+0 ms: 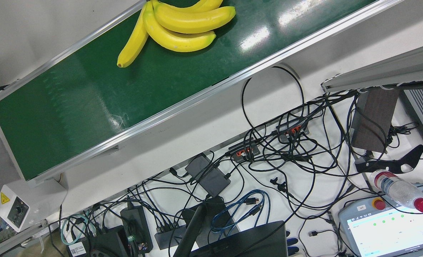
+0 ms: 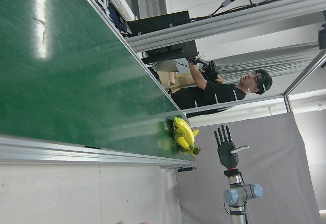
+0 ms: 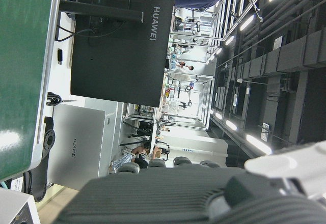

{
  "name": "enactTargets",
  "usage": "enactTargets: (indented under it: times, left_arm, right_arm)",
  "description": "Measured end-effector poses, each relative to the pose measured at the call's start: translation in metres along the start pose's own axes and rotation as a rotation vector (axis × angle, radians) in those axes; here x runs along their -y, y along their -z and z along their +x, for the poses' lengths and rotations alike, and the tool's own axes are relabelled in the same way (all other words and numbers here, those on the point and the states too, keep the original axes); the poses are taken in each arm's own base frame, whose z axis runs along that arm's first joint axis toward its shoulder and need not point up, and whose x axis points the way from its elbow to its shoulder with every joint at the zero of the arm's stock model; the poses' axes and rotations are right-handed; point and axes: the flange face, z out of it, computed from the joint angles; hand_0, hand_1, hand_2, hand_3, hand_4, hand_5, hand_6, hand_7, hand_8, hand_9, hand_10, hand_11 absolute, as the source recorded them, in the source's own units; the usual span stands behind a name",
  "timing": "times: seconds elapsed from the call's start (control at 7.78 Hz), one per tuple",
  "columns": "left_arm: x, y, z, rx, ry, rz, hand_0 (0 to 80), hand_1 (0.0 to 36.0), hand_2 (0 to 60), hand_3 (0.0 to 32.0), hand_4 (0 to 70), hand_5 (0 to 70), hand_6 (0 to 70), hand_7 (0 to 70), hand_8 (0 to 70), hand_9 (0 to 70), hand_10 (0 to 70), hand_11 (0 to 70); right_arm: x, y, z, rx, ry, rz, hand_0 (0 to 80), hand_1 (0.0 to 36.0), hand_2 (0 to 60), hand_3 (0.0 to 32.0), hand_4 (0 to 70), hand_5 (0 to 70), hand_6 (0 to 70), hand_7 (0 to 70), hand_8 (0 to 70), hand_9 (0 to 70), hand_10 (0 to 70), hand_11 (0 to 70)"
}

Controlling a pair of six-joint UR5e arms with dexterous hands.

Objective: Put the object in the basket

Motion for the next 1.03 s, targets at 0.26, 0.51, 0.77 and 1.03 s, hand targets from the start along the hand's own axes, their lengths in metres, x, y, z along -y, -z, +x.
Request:
enactTargets:
  times: [0.26,0.51,0.77,1.03]
  left_arm:
    - [-0.0007,-0.0002,0.0003,0.0,0.0,-0.001,59.0,12.7,0.0,3.6,13.2,12.3,1.4,6.3,10.4,8.7,1.8,4.5]
    - [-0.001,-0.0006,0.0005,0.0,0.0,-0.002,58.9,12.7,0.0,4.2,12.1,12.1,1.3,6.5,10.5,8.7,1.9,4.7]
    - [-0.0009,-0.0005,0.0012,-0.001,0.0,-0.002,59.0,13.0,0.0,4.2,12.2,12.3,1.5,6.5,10.3,8.9,2.2,5.1]
    - [-0.0009,-0.0004,0.0023,-0.003,-0.001,-0.002,59.0,12.9,0.0,5.0,11.0,12.5,1.4,6.3,10.3,8.5,1.8,4.4]
  right_arm:
    - [0.0,0.0,0.0,0.0,0.0,0.0,0.0,0.0,0.0,0.0,0.0,0.0,0.0,0.0,0.0,0.0,0.0,0.0]
    - [0.0,0.0,0.0,0.0,0.001,0.0,0.0,0.0,0.0,0.0,0.0,0.0,0.0,0.0,0.0,0.0,0.0,0.0]
    - [-0.0004,0.0,0.0,0.0,0.0,-0.001,0.0,0.0,0.0,0.0,0.0,0.0,0.0,0.0,0.0,0.0,0.0,0.0]
    - [-0.0006,0.0,-0.0001,0.0,0.0,-0.001,0.0,0.0,0.0,0.0,0.0,0.0,0.0,0.0,0.0,0.0,0.0,0.0]
